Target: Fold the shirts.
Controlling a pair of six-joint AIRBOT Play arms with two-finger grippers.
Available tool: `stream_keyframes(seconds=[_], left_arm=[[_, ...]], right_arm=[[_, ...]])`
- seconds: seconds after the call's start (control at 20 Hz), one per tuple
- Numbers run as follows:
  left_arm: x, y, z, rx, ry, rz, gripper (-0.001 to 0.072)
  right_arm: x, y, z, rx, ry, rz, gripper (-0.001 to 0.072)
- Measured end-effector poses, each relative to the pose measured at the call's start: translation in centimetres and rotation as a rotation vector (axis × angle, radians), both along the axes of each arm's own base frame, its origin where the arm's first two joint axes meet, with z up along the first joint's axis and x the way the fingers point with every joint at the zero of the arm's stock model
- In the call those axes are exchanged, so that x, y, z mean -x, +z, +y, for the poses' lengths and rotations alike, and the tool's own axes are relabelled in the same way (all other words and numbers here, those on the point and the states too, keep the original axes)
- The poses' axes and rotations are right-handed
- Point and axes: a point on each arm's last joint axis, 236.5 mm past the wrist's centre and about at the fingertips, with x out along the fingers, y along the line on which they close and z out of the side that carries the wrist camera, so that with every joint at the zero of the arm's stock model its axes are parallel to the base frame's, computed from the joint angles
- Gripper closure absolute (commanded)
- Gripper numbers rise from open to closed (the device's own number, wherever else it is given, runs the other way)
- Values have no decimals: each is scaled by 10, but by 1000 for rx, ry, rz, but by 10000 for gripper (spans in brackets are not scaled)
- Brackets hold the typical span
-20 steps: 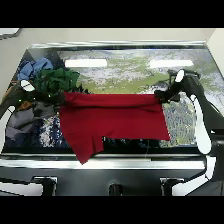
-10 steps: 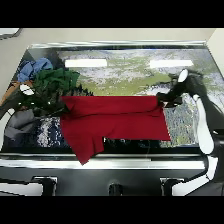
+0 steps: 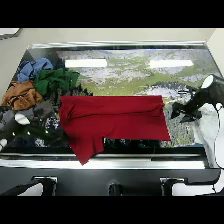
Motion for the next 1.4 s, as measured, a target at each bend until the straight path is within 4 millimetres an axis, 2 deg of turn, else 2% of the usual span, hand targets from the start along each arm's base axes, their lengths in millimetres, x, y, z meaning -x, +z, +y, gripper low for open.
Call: stream_keyframes(seconds=[0.05,0.1,0.3,0.4,0.5,0.85,0.95,1.0,1.05,1.1,1.15,1.25,1.35,1.4], left_arm=[[7,-6,-3,8,13,-3,198],[11,-10,-6,15,31,-4,244],[8,-18,-17,36,94,-47,256],[2,-23,-20,24,116,-71,430],[-6,-29,-19,-7,136,-101,666],[-13,-33,-19,-31,155,-131,674],[-14,-32,-19,-31,145,-138,674],[-15,-31,-19,-32,141,-141,674],[-16,-30,-18,-34,135,-148,674],[-16,-30,-18,-35,132,-150,674],[-17,-29,-18,-36,126,-155,675],[-24,-24,-14,-46,102,-189,677],[-43,0,-13,-31,90,-262,678],[-53,18,-12,-24,77,-304,679]], right_arm=[[3,-1,0,-2,-2,2,157],[4,-2,0,-3,-3,0,156],[8,-4,2,-11,-2,6,121],[15,-11,3,-16,-4,25,97],[25,-23,5,-21,-7,52,97],[51,-66,18,-53,-28,101,91],[54,-75,20,-56,-39,95,134],[57,-78,23,-67,-44,103,187],[60,-80,26,-79,-52,113,346],[61,-83,30,-93,-60,118,643],[61,-86,38,-127,-77,120,666],[55,-86,45,-155,-86,97,667],[33,-79,40,-133,-78,-5,668],[23,-68,39,-133,-77,-53,669]])
